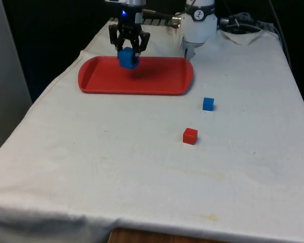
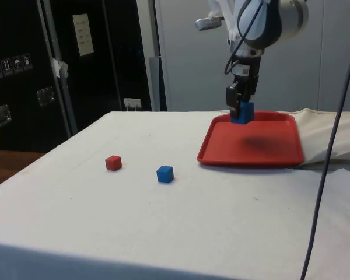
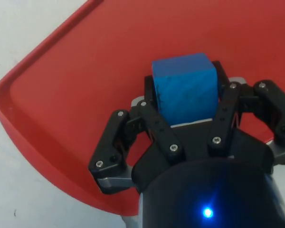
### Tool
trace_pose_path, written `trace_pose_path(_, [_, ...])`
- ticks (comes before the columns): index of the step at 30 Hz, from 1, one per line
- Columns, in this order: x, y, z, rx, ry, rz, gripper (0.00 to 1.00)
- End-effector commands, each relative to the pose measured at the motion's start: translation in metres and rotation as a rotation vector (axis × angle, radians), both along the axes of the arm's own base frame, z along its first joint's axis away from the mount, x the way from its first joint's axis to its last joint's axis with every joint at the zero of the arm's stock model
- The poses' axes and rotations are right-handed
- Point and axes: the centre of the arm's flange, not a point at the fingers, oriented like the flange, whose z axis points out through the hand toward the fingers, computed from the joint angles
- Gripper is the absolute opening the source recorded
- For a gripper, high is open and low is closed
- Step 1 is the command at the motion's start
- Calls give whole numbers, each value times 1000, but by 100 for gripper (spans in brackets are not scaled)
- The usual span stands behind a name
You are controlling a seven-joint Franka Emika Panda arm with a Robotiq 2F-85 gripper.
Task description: Pick up the largest block and place it onto the tray.
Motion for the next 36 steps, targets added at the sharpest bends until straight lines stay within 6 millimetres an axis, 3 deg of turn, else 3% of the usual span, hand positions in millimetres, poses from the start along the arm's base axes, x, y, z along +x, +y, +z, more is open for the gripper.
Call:
trace_pose_path(1, [-4,7,-3,-1,-17,2,4])
trace_pose_path(7, [-3,8,-7,-17,-12,5,4])
trace_pose_path(8, [0,0,-4,-21,4,3,4])
trace_pose_path(9, [-3,8,-7,-19,-12,5,4])
trace_pose_path(13, [-2,12,-10,-27,-8,11,4])
trace_pose_path(17, [0,13,-12,-34,-5,15,4])
trace_pose_path(18, [3,6,-10,-37,12,16,4])
trace_pose_path(20, [1,15,-13,-39,-4,22,4])
trace_pose_path(25, [5,8,-12,-50,11,27,4])
trace_pose_path(26, [3,16,-15,-53,-5,29,4])
trace_pose_path(31, [5,16,-18,-71,-7,34,4])
trace_pose_path(32, [6,16,-18,-74,-8,36,6])
trace_pose_path(33, [6,17,-19,-78,-9,36,21])
trace_pose_path(35, [8,10,-19,-85,9,36,40])
trace_pose_path(36, [7,17,-20,-83,-11,37,40])
